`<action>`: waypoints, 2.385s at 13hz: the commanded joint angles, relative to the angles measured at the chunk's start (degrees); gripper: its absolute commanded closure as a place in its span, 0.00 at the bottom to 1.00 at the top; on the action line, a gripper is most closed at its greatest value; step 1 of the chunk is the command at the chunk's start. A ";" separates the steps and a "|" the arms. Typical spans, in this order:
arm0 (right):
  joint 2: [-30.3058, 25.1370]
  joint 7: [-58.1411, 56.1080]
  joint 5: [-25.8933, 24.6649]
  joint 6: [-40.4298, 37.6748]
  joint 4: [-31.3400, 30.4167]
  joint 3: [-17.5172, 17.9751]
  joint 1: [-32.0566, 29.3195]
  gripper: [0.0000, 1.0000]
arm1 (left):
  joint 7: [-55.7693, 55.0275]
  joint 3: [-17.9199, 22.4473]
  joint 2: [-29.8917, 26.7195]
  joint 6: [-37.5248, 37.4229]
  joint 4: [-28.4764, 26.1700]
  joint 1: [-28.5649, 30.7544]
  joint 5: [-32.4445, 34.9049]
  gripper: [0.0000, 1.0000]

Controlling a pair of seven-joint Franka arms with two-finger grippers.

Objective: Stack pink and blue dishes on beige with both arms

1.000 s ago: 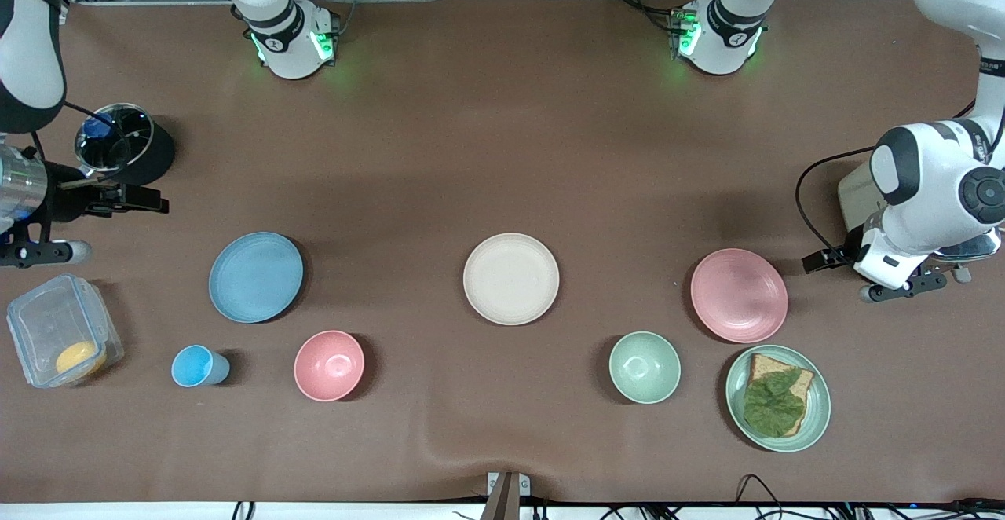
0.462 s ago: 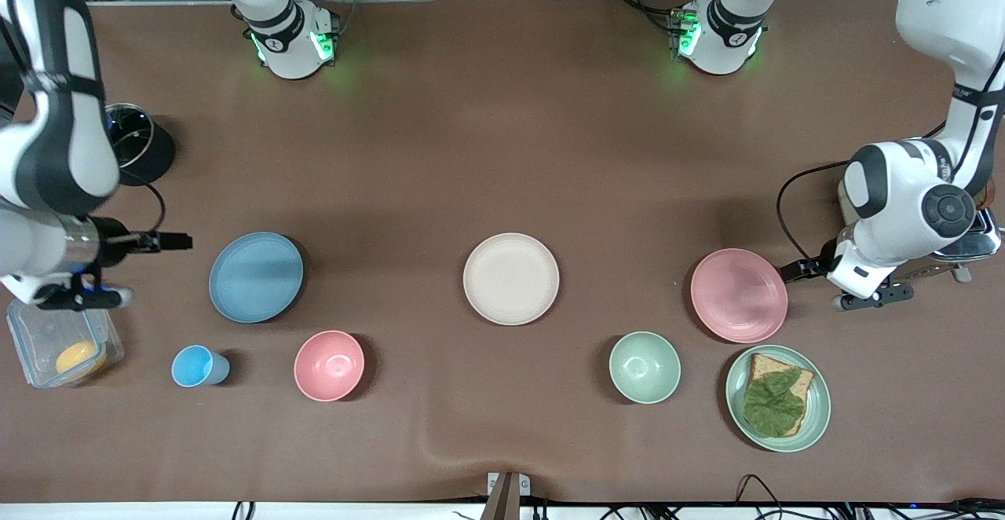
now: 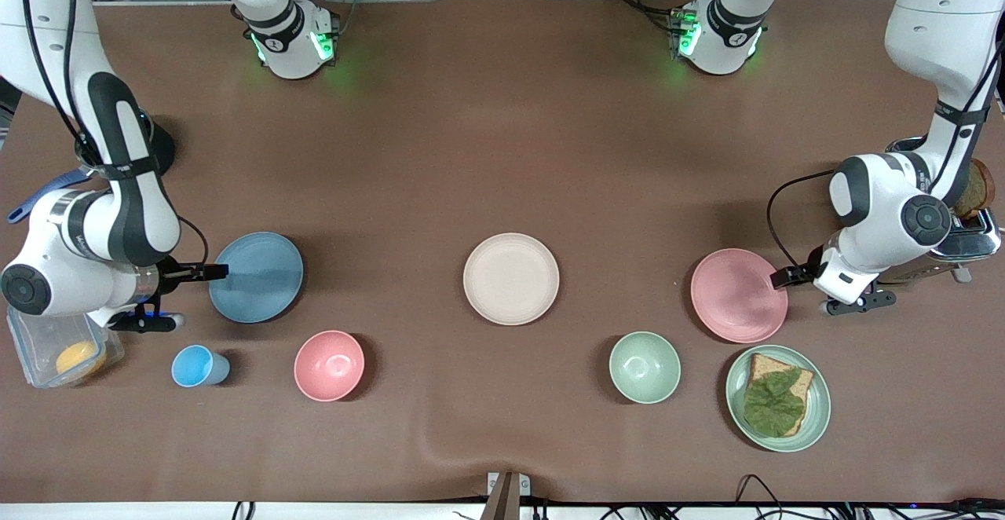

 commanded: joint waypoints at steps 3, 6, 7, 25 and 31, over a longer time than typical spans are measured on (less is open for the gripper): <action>1.84 0.14 0.34 1.62 -1.18 0.87 -2.08 0.00 | -0.40 -0.37 1.01 0.90 0.85 0.06 -0.92 0.21; 2.81 0.67 1.30 1.62 -1.18 0.87 -2.16 0.00 | -0.40 -0.81 1.36 1.69 0.85 -0.03 -1.53 0.26; 3.42 0.58 2.79 1.62 -1.18 0.87 -2.25 0.00 | -0.40 -0.81 1.45 1.70 0.85 -0.03 -2.32 0.29; 5.45 -1.43 5.18 2.68 -1.45 0.96 -3.65 0.99 | 4.08 -4.76 -6.08 -0.66 -1.69 1.11 -1.97 1.00; 5.45 -4.96 5.97 2.85 -1.45 0.96 -3.66 1.00 | 2.51 -9.68 -13.40 -11.83 1.73 0.58 -2.59 1.00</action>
